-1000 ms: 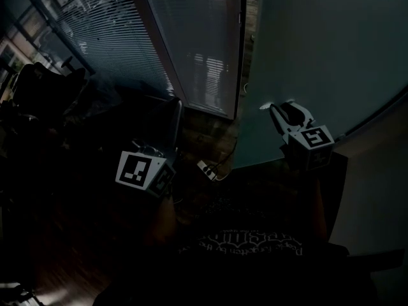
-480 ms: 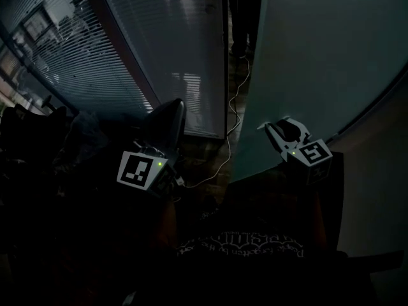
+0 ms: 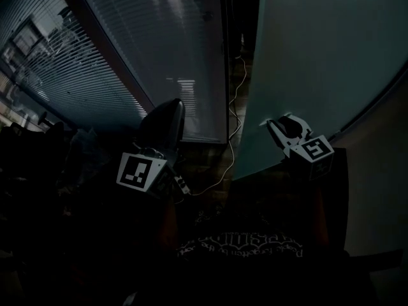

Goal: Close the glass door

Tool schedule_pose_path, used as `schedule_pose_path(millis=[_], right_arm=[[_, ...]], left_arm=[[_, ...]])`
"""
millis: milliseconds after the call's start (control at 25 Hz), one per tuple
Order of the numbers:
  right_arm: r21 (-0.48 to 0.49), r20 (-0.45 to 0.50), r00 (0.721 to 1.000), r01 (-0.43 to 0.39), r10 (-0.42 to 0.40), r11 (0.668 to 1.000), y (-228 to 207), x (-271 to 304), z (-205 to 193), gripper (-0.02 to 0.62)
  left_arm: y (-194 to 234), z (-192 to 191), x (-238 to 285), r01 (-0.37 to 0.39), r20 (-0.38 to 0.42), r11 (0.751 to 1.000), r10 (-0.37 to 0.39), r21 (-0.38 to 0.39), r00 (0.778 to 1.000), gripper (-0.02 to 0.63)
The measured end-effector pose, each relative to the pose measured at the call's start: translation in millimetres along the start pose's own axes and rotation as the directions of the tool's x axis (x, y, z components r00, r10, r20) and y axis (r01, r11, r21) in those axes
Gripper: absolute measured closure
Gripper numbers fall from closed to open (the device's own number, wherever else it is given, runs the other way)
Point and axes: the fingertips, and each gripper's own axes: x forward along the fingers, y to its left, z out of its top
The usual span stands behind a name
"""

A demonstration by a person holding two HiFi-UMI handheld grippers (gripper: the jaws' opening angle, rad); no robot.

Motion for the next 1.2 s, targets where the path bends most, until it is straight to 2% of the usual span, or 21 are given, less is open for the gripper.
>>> schedule_pose_path(millis=[400,880,1200], right_arm=[[0.023,0.014,1.000,0.017,-0.017,1.000,-21.6,33.4,15.8,0.483],[0.036,0.020,0.997,0.080,-0.081,0.996,-43.8,72.6,23.7,0.482],[0.037,0.022,0.994,0.106,-0.107,0.994,-46.3,78.7,29.3,0.482]], left_arm=[[34.6,-3.0,20.1,0.015,-0.015,1.000,-0.015,0.000,1.000,0.604],[76.6,-12.7,46.2,0.055,-0.014,0.998,-0.056,-0.010,0.998,0.604],[78.4,-6.9,62.8,0.051,0.012,0.999,-0.051,-0.008,0.999,0.604]])
